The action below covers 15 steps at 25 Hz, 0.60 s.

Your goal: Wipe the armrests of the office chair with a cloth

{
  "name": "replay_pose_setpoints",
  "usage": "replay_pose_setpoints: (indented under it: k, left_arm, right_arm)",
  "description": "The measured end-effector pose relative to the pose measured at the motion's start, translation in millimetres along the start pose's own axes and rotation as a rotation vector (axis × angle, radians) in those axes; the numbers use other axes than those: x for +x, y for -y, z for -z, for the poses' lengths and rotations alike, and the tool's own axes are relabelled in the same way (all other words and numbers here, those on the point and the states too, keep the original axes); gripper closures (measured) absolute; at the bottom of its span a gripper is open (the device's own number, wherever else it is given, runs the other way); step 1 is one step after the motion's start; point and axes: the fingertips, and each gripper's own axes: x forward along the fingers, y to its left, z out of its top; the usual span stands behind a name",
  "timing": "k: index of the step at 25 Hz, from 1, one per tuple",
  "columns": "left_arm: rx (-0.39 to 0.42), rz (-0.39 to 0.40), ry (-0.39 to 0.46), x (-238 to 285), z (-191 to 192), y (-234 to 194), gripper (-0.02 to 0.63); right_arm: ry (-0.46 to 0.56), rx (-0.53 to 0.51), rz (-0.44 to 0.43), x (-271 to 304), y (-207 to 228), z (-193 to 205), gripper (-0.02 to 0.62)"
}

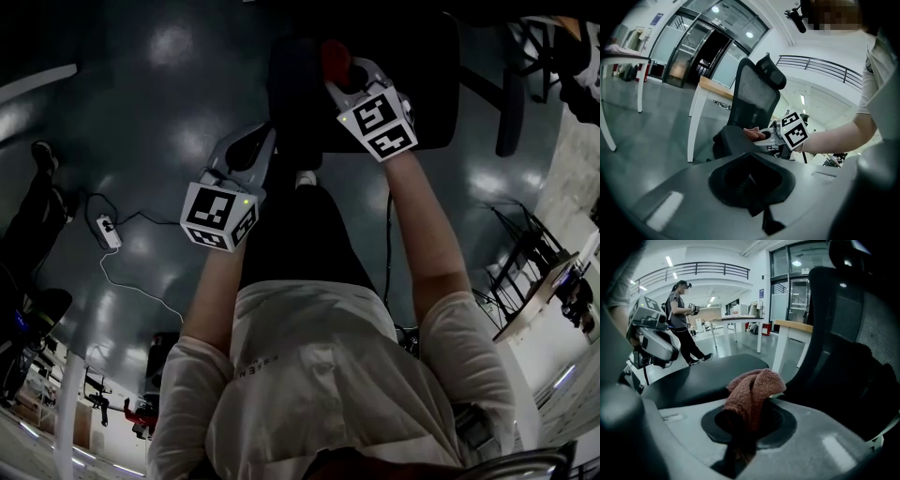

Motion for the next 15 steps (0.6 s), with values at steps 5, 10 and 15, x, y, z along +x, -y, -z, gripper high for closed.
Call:
replay_pose_setpoints:
  k: [5,10,15]
  left_arm:
    - [-0.011,0.001,0.009,-5.6,14.0,21.3,0.589]
    - [0.002,0.012,0.006,-17.1,32.4,45.9,0.589]
    - [0.000,-0.025,0.022,-32.0,47.4,57.9,0.589]
  right_arm:
    - [-0.012,-0.028,-0.021,-13.5,-26.5,17.3,0.541]
    - [-0.019,-0.065,-0.049,-30.5,-54.3,33.2,0.541]
    - [-0.013,-0.082,-0.081,-45.3,-81.6,47.0,0.541]
